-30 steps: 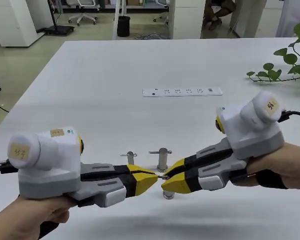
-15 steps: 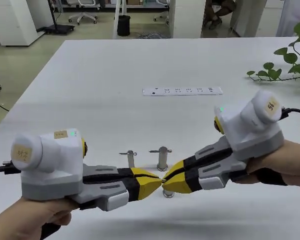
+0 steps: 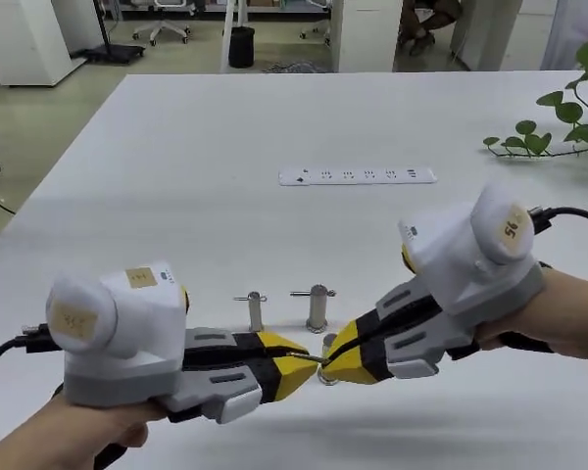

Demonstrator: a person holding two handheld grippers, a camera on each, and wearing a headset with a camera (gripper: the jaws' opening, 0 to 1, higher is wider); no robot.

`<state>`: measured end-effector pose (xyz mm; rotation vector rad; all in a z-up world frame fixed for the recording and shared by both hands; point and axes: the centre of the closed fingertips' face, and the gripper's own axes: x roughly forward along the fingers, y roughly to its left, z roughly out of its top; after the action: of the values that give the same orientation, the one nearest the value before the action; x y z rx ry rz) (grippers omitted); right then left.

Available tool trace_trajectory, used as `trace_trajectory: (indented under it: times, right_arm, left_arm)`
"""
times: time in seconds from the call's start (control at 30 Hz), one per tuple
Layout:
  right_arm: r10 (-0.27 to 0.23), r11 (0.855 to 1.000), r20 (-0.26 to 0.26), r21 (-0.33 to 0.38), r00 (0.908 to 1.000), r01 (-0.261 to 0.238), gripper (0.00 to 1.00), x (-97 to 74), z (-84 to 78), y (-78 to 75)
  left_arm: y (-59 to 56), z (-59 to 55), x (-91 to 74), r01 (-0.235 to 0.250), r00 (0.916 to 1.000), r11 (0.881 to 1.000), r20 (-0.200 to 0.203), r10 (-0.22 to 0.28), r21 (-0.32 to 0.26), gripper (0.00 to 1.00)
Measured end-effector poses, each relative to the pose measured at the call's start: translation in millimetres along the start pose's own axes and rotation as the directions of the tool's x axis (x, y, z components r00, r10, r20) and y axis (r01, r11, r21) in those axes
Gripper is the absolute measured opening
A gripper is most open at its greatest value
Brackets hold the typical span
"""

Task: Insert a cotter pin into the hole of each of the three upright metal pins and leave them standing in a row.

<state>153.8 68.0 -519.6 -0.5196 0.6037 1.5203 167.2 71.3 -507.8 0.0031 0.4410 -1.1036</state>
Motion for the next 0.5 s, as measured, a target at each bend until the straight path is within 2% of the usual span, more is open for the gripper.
trace_trajectory:
  times: [0.2, 0.33, 0.5]
  right_arm:
    - [-0.039, 0.999, -0.036, -0.028, 0.9986, 0.038, 0.00, -2.3, -5.3, -8.5]
    - [-0.065, 0.997, -0.061, -0.043, 0.9960, 0.062, 0.00, -5.8, -11.3, -13.8]
    - [-0.091, 0.995, -0.091, -0.056, 0.9917, 0.086, 0.00, -10.8, -19.2, -19.6]
  left_arm:
    - [5.3, -1.0, 1.5, -0.046, 0.9988, 0.999, 0.018, 0.045, 0.021, 0.08]
    - [8.0, -3.2, 3.4, -0.074, 0.9971, 0.997, 0.017, 0.074, 0.027, 0.13]
    - [16.6, -4.2, 6.8, -0.134, 0.9907, 0.991, 0.027, 0.133, 0.022, 0.19]
